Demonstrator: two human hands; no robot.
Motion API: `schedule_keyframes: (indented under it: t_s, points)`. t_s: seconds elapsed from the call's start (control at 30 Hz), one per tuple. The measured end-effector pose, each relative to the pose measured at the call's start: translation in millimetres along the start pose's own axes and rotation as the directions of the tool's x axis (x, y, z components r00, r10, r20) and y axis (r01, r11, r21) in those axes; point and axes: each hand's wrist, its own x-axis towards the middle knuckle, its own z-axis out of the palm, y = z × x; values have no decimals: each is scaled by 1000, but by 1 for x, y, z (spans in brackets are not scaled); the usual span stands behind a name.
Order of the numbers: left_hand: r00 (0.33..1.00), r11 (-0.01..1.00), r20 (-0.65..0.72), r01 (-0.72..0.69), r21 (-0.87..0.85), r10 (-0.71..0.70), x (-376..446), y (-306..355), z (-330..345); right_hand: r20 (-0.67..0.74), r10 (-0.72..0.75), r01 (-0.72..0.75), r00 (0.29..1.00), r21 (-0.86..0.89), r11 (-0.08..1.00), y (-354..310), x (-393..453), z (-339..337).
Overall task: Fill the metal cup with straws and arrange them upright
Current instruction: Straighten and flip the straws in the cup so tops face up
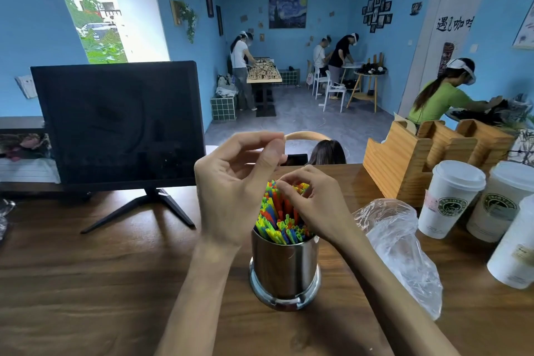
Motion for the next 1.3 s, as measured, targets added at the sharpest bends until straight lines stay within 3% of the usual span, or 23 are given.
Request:
schedule_keyframes:
  t_s: [0.07, 0.17, 0.27, 0.33, 0.37, 0.43, 0.57, 0.67, 0.73, 0.93, 1.07, 1.17, 1.3]
  points:
    - [999, 999, 49, 14, -32, -12, -2, -1, -4, -12, 32, -30, 999, 105, 994, -2, 1, -1]
    - [990, 996, 117, 85, -41, -80, -4, -8, -7, 81, 99, -122, 992, 369, 921, -8, 6, -8]
    - [964, 980, 174, 201, 12, -200, -8, -21, -7, 208, 209, -294, 955, 720, 628, -21, 11, -15]
    - [938, 963, 216, 261, 74, -271, -10, -30, -8, 256, 243, -341, 936, 836, 430, -27, 13, -19]
    - [924, 953, 235, 282, 112, -301, -11, -34, -9, 249, 254, -334, 935, 859, 389, -26, 14, -19]
    - [898, 935, 271, 308, 177, -347, -11, -41, -10, 190, 290, -305, 938, 850, 430, -25, 15, -19]
    - [887, 919, 309, 249, 307, -343, -12, -51, -12, 9, 317, -220, 948, 742, 634, -21, 13, -18]
    - [918, 911, 259, 195, 363, -299, -11, -54, -14, -156, 195, -109, 968, 437, 893, -16, 10, -17]
    - [936, 908, 201, 200, 367, -288, -9, -58, -14, -126, 91, -59, 988, 239, 969, -13, 6, -13]
    - [933, 848, 70, 286, 445, -352, -4, -80, -16, 4, -115, 115, 993, 41, 992, -14, -2, -7]
    - [875, 692, 24, 365, 623, -483, -6, -93, -23, 29, -120, 122, 992, -78, 990, -14, 0, -7]
    - [842, 650, 9, 409, 640, -539, -7, -95, -26, 1, -118, 118, 993, -125, 985, -14, -2, -4]
    - [849, 629, -37, 418, 655, -526, -6, -93, -28, 28, -108, 111, 994, -118, 987, -14, -5, -1]
